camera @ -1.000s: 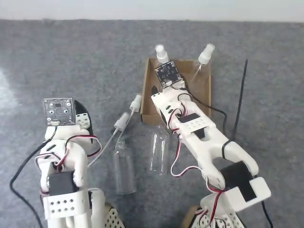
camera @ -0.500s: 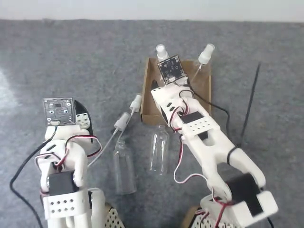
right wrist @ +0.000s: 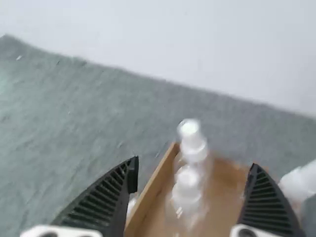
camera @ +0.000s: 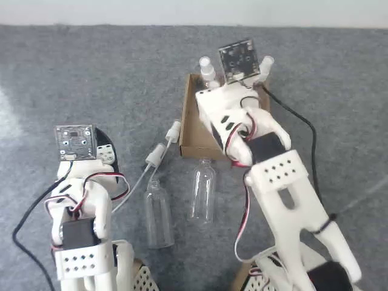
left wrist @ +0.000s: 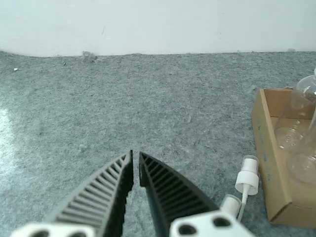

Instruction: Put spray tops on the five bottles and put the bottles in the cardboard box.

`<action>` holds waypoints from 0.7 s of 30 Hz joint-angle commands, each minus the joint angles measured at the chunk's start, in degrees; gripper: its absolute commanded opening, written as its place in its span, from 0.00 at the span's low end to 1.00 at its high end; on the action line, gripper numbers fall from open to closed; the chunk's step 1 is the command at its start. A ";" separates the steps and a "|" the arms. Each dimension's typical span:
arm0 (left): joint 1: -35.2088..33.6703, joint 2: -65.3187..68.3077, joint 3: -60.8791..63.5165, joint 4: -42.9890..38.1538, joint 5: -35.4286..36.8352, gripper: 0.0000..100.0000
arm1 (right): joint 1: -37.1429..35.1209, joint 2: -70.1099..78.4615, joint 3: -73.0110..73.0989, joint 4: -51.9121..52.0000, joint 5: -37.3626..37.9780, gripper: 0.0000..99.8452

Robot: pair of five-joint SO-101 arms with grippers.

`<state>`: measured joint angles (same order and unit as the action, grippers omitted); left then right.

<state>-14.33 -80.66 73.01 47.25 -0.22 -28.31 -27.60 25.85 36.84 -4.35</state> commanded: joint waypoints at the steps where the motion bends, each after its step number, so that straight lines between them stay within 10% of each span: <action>1: -0.35 0.62 -2.15 -1.58 1.14 0.01 | -4.18 -4.79 -6.59 16.31 -3.25 0.29; 9: -0.35 0.62 -2.15 -1.49 1.14 0.01 | -15.60 -1.98 -3.43 36.88 -17.85 0.29; 21: -0.35 0.62 -2.07 -1.41 1.23 0.01 | -17.98 17.01 6.95 21.93 -19.43 0.29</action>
<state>-14.33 -80.66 73.01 47.25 -0.22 -45.98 -12.75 33.05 61.36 -23.08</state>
